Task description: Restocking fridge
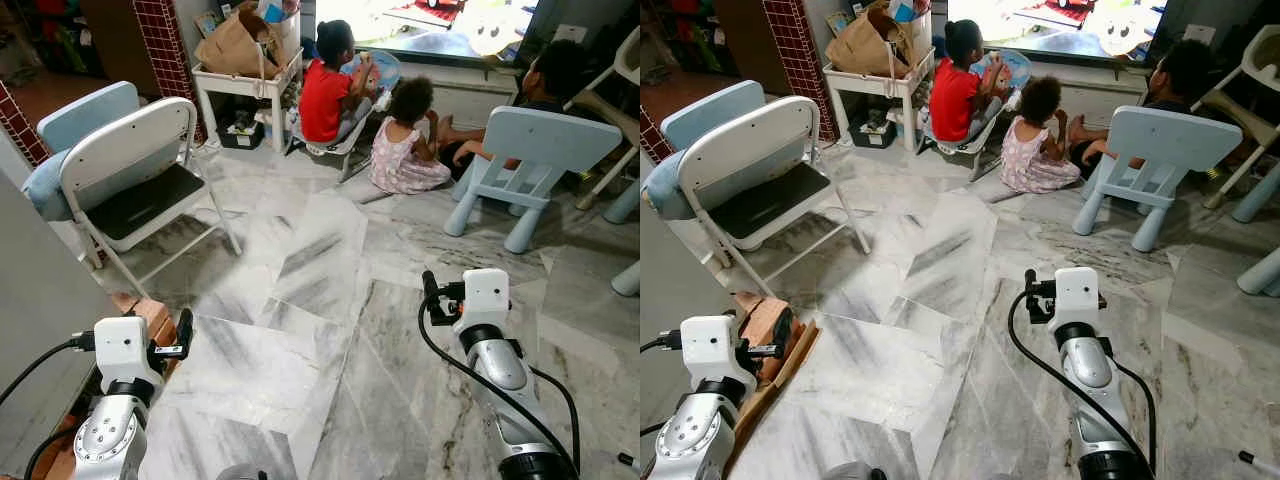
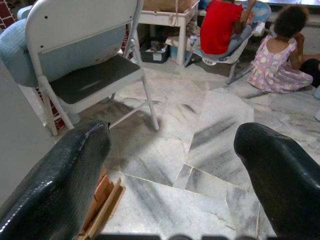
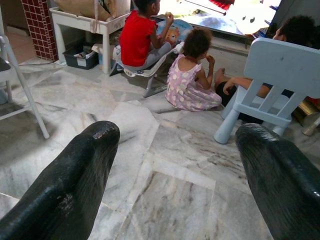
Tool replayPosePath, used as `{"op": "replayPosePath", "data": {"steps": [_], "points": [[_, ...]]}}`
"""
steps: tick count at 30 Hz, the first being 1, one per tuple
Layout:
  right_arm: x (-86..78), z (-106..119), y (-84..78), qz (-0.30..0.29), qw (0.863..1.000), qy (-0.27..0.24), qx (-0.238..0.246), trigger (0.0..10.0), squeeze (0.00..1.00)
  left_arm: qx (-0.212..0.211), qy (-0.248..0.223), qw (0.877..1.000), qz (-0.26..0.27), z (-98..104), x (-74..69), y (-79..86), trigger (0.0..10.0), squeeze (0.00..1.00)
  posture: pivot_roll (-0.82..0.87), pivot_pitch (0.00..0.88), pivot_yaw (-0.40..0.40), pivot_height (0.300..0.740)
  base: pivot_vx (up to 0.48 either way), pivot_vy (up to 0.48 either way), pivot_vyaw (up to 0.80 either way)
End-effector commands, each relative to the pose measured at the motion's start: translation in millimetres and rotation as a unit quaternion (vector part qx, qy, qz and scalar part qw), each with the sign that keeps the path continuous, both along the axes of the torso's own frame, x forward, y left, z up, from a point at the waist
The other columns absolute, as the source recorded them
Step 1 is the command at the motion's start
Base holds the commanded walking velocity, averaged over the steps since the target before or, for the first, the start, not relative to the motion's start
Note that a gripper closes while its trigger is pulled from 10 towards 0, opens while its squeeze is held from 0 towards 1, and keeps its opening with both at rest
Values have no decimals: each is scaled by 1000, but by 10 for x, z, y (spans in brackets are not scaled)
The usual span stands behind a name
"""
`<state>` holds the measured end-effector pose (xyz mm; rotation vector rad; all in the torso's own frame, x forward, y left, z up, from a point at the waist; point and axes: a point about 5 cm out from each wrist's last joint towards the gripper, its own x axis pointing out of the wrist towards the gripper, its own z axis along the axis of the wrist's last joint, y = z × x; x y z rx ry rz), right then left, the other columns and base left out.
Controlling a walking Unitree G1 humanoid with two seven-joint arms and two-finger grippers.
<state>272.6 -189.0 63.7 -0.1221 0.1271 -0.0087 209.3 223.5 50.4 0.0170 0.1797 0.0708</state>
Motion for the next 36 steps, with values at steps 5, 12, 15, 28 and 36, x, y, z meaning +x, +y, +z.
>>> {"op": "replayPosePath", "data": {"steps": [5, 12, 15, 28, 36], "points": [[373, 618, 556, 130, 988, -30, 78, 10000, 0, -12, -114, 992, 48, 749, -21, -51, 10000, 0, 67, 0, -36, 740, 0, 0, 0], [318, 558, 327, 97, 994, -39, 40, 10000, 0, 12, -109, 993, 38, 695, -11, 6, 10000, 0, 81, 0, -45, 740, 0, 0, 0], [318, 539, 333, 93, 994, -19, 52, 10000, 0, 20, -108, 993, 40, 780, 11, -10, 10000, 0, 95, 0, -49, 740, 0, 0, 0], [102, 338, 204, 24, 999, 20, 20, 10000, 0, 22, -86, 996, -8, 737, 220, 4, 10000, 0, -7, 0, 63, 740, 0, 0, 0], [-7, 244, 274, 39, 999, 25, 16, 10000, 0, 42, -52, 998, -12, 550, 85, -16, 10000, 0, -13, 0, 48, 740, 0, 0, 0]]}}
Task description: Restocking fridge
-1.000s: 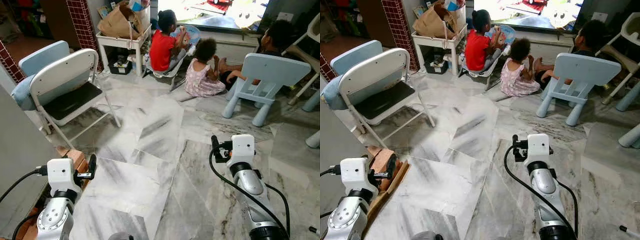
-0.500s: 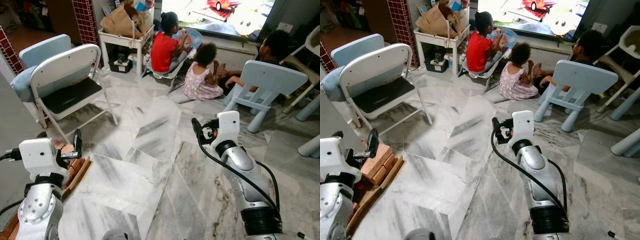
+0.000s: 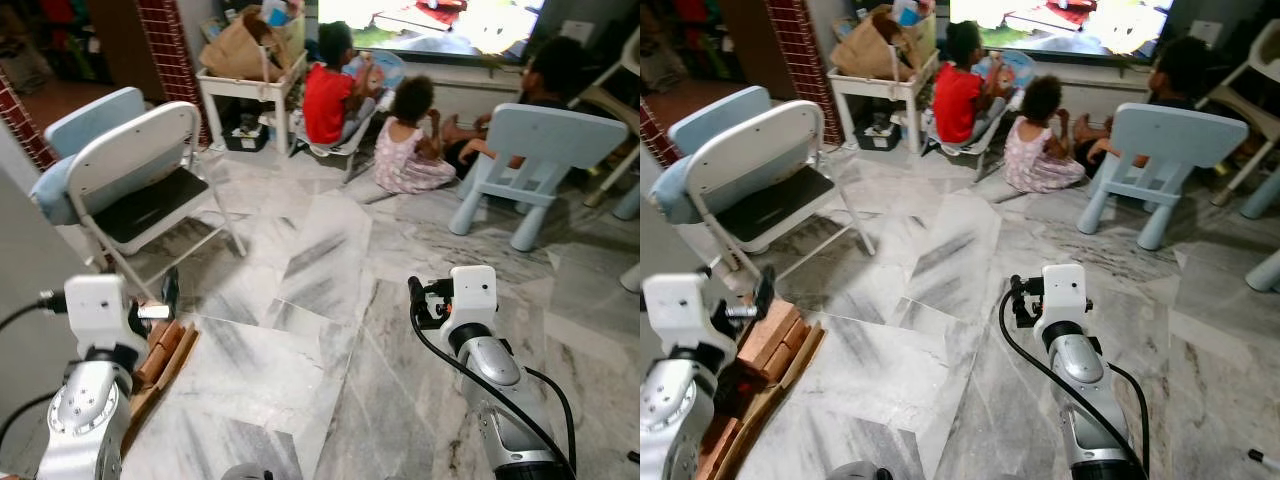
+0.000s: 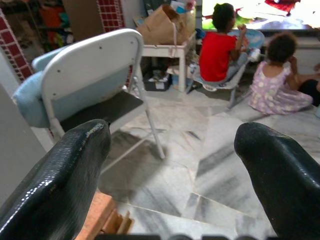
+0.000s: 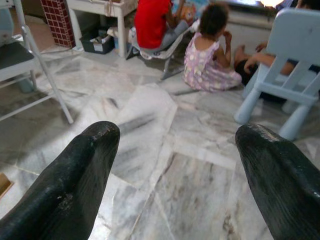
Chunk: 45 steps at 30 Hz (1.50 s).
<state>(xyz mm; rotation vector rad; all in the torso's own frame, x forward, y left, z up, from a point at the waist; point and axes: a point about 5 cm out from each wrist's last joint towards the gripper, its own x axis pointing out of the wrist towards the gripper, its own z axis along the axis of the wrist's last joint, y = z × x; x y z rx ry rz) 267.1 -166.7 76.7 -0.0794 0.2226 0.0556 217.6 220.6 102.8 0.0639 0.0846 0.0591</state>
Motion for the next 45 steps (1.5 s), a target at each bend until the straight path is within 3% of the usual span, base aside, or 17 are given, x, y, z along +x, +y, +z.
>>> {"op": "replayPosePath", "data": {"steps": [1, 4, 8, 12, 13, 15, 16, 19, 21, 31, 37, 45], "points": [[75, 129, 31, 6, 1000, -27, -9, 10000, 0, 29, -4, 1000, -3, 10, 0, 22, 10000, 0, -15, 0, 50, 740, 0, 0, 0], [129, 114, -58, -16, 1000, -19, -12, 10000, 0, 8, 13, 1000, 26, -57, -26, 83, 10000, 0, -5, 0, 45, 740, 0, 0, 0], [156, 68, -64, -7, 1000, -14, -8, 10000, 0, -8, 34, 999, 4, -149, -87, 20, 10000, 0, 7, 0, 55, 740, 0, 0, 0], [166, 76, -24, -4, 1000, -26, -4, 10000, 0, -5, 19, 1000, -19, -110, -41, -58, 10000, 0, 11, 24, 64, 740, 0, 0, 0], [187, 128, -27, -6, 999, -39, -1, 10000, 0, 4, 3, 1000, -23, -65, 5, -69, 10000, 0, 6, 0, 35, 740, 0, 0, 0], [195, 169, -44, -7, 999, -49, -9, 10000, 0, 14, -4, 1000, -5, -57, 29, -22, 10000, 0, -7, 0, 41, 740, 0, 0, 0], [196, 228, -38, 2, 998, -60, -6, 10000, 0, -7, -11, 1000, 16, -34, 69, 1, 10000, 0, -1, 0, 20, 740, 0, 0, 788], [206, 260, 33, 33, 997, -70, -18, 10000, 0, 4, -14, 1000, 5, 0, 107, -45, 10000, 0, 8, 0, 9, 740, 0, 0, 788], [220, 211, 30, 26, 998, -58, -4, 10000, 0, 17, 2, 1000, 24, -24, 77, -44, 10000, 0, 23, 0, -7, 740, 0, 0, 788], [161, 162, 127, 45, 998, -47, 9, 10000, 0, 22, -3, 999, 41, -25, -17, 28, 10000, 0, 47, 8, -26, 740, 0, 0, 788], [164, 110, 115, 35, 998, -42, 9, 10000, 0, 26, 0, 998, 55, -72, 5, 47, 10000, 0, 45, 0, -19, 740, 0, 0, 788], [253, 262, 47, 27, 997, -75, 7, 10000, 0, 27, 0, 997, 67, -26, -24, 63, 10000, 0, 61, 0, -23, 740, 0, 0, 295]]}}
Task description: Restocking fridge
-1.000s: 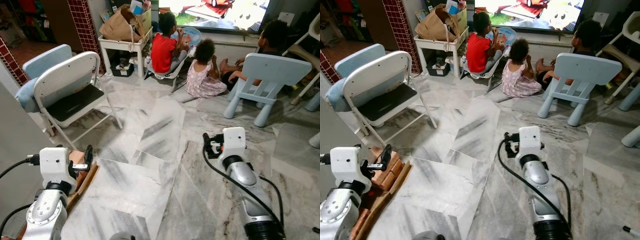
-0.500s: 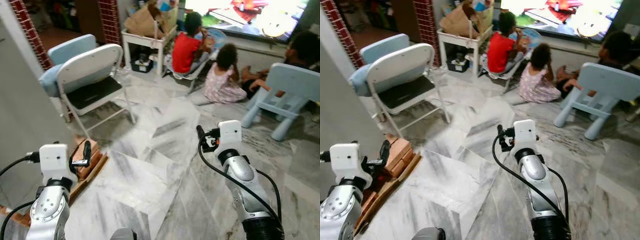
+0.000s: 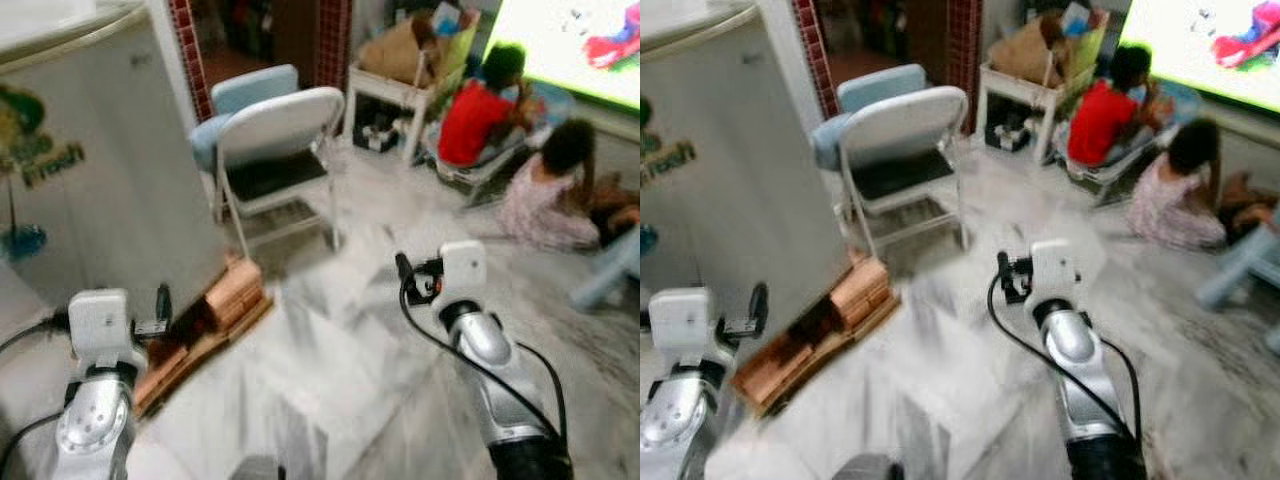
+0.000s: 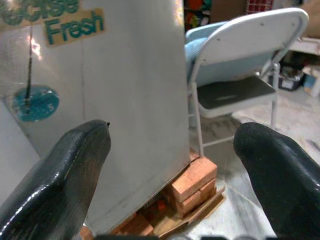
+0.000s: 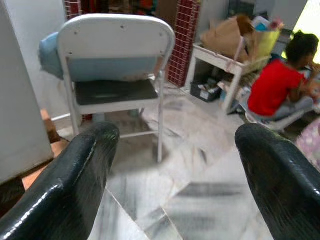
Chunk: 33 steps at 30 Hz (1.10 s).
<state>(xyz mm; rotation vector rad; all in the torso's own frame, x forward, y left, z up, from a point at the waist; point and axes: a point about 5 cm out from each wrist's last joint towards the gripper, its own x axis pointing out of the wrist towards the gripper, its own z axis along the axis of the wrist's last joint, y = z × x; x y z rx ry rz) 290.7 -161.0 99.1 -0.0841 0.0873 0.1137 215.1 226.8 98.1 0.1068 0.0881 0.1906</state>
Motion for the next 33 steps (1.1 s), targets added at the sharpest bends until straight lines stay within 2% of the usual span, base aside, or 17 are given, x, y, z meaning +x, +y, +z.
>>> {"op": "replayPosePath", "data": {"steps": [1, 3, 4, 8, 13, 15, 18, 24, 33], "points": [[58, 41, -74, -25, 999, -5, -33, 10000, 0, 5, -1, 1000, 3, 20, -24, -6, 10000, 0, 62, 0, -28, 740, 0, 0, 0], [93, 56, -98, -26, 998, -2, -64, 10000, 0, 6, -1, 1000, 4, 17, -41, -18, 10000, 0, 61, 0, -29, 740, 0, 0, 0], [100, 65, -94, -22, 998, -4, -63, 10000, 0, 4, -1, 1000, 5, 17, -44, -24, 10000, 0, 58, 0, -30, 740, 0, 0, 0], [103, 79, -91, -24, 999, -3, -48, 10000, 0, 3, 3, 1000, -4, 8, -50, -55, 10000, 0, 49, 4, -25, 740, 0, 0, 0], [70, 98, -158, -63, 998, -11, -29, 10000, 0, 2, 2, 999, -43, 43, 66, -126, 10000, 0, 29, 3, 6, 740, 0, 0, 0], [2, 123, -200, -76, 996, -26, -30, 10000, 0, -6, -4, 997, -83, 105, 161, -212, 10000, 0, 2, 2, 23, 740, 0, 0, 0], [-61, 116, -226, -79, 996, -29, -26, 10000, 0, -6, -3, 995, -99, 116, 185, -241, 10000, 0, -21, 3, 37, 740, 0, 0, 0], [-267, 41, -332, -97, 995, -19, -33, 10000, 0, -17, 10, 995, -97, 29, 190, -255, 10000, 0, -67, 0, 49, 740, 0, 0, 0], [-355, 7, -371, -107, 993, -11, -41, 10000, 0, -44, 20, 994, -95, -39, 174, -323, 10000, 0, -101, 8, 53, 740, 0, 0, 0]]}}
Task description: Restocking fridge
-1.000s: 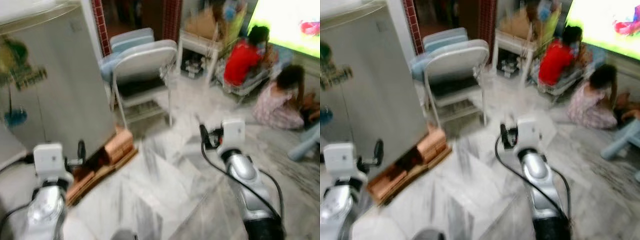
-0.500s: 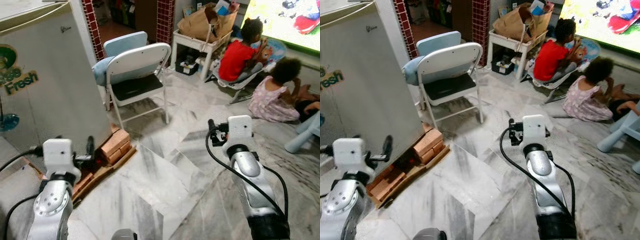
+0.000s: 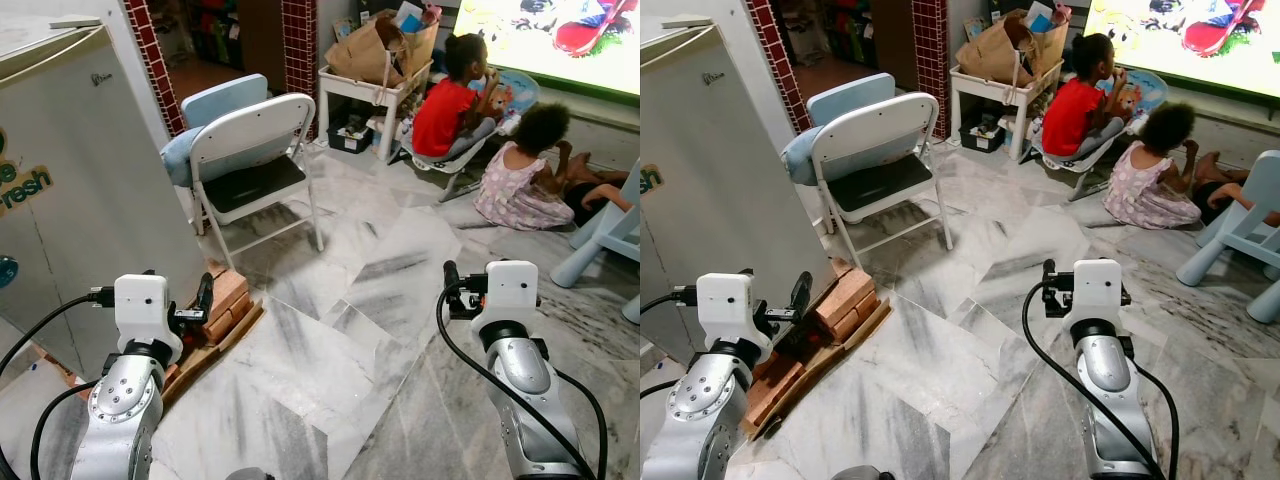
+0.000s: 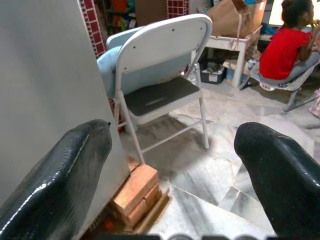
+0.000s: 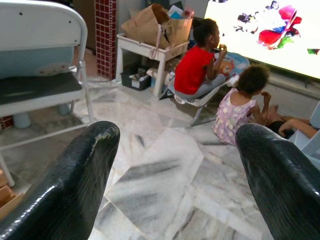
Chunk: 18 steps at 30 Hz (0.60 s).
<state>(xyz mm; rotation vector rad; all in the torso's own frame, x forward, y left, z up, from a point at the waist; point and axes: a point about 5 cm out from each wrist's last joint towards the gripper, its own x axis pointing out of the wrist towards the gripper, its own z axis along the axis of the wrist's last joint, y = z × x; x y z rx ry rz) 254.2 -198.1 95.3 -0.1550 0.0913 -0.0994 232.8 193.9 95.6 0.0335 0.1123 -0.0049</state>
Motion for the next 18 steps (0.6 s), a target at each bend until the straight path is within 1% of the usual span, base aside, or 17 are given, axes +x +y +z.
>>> {"op": "replayPosePath", "data": {"steps": [1, 4, 11, 12, 14, 16, 18], "points": [[-17, 34, -5, -4, 1000, -3, -2, 10000, 0, -6, 13, 1000, 0, -38, -30, -5, 10000, 0, -103, 8, 53, 740, 0, 0, 0], [-69, 2, -63, -14, 1000, 10, 7, 10000, 0, -15, 31, 999, 23, -128, -178, 48, 10000, 0, -86, 8, 45, 740, 0, 0, 0], [-54, -23, -56, -10, 1000, 16, 10, 10000, 0, -19, 28, 999, 37, -114, -187, 83, 10000, 0, -68, 10, 32, 740, 0, 0, 0], [-11, -6, -10, 1, 1000, 13, 11, 10000, 0, -18, 23, 999, 44, -95, -177, 100, 10000, 0, -60, 13, 24, 740, 0, 0, 0], [-11, -6, -10, 1, 1000, 13, 11, 10000, 0, -18, 23, 999, 44, -95, -177, 100, 10000, 0, -60, 13, 24, 740, 0, 0, 0], [90, 47, 82, 26, 1000, 4, 16, 10000, 0, -12, 18, 998, 53, -68, -159, 129, 10000, 0, -39, 16, 11, 740, 0, 354, 0], [112, 64, 103, 32, 999, 1, 17, 10000, 0, -11, 18, 998, 55, -62, -158, 135, 10000, 0, -39, 16, 11, 740, 0, 454, 0]]}}
